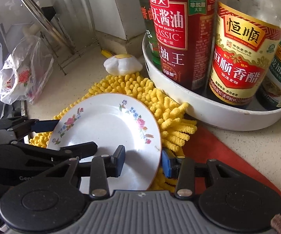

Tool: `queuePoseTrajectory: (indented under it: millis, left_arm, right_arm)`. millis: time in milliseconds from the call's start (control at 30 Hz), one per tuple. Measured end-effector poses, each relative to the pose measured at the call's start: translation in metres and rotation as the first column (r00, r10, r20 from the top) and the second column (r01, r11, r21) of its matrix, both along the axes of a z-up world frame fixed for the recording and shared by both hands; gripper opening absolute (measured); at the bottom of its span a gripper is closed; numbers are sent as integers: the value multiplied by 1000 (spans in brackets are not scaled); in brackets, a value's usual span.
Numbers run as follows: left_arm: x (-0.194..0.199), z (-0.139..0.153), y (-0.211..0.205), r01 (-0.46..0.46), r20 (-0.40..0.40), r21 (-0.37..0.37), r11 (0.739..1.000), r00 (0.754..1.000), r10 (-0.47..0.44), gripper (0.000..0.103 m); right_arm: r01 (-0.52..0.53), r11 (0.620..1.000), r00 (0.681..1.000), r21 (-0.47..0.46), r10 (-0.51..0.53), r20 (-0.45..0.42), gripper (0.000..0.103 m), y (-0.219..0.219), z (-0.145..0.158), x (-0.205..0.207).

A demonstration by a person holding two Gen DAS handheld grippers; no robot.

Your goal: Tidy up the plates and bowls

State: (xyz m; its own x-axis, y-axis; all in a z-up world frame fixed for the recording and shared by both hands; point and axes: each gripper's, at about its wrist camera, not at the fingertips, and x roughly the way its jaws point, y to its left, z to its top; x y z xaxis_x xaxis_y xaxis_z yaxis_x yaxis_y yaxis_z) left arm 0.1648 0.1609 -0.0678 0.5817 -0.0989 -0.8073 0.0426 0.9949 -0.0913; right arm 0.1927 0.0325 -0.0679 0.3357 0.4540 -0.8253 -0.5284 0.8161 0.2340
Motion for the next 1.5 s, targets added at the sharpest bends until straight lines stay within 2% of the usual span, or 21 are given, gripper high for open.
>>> queuePoseTrajectory:
  millis: [233,367,500,667,1133,1267,1400,1500]
  left_arm:
    - [-12,7,-5,20,-7,18,1000,1000,-20,90]
    - [-11,3,-1,27,4,8,1000,1000,-27,94]
    - [-14,0,1,17,23,10,1000,1000,-17,97]
    - [-14,1,-1,19,21,3,1000,1000,-19,94]
    - [-25,8,-15,24,13,48,999,1000,-24,93]
    - [-24,2,-13,25,19,49,998,999,-26,96]
    - [-23,-3,-10,19,33,51,998,999,-21,103]
    - [-20,-6,-7,0,42,23,1000,999,-1,103]
  right_arm:
    - [-6,1000,1000,1,6,12,36,-6,3,-9]
    - [23,999,1000,25,-22,-6,36,-11,-2,-8]
    - [10,1000,999,21,-11,35,39,-9,-2,-15]
    - [20,1000,999,20,-21,42,36,-8,-1,-15]
    - [52,998,997,30,-54,57,31,-21,7,-27]
    - [62,998,997,22,-63,47,31,-20,0,-27]
    - [62,998,997,23,-63,42,32,-21,0,-28]
    - [68,997,997,32,-69,45,32,-22,-2,-27]
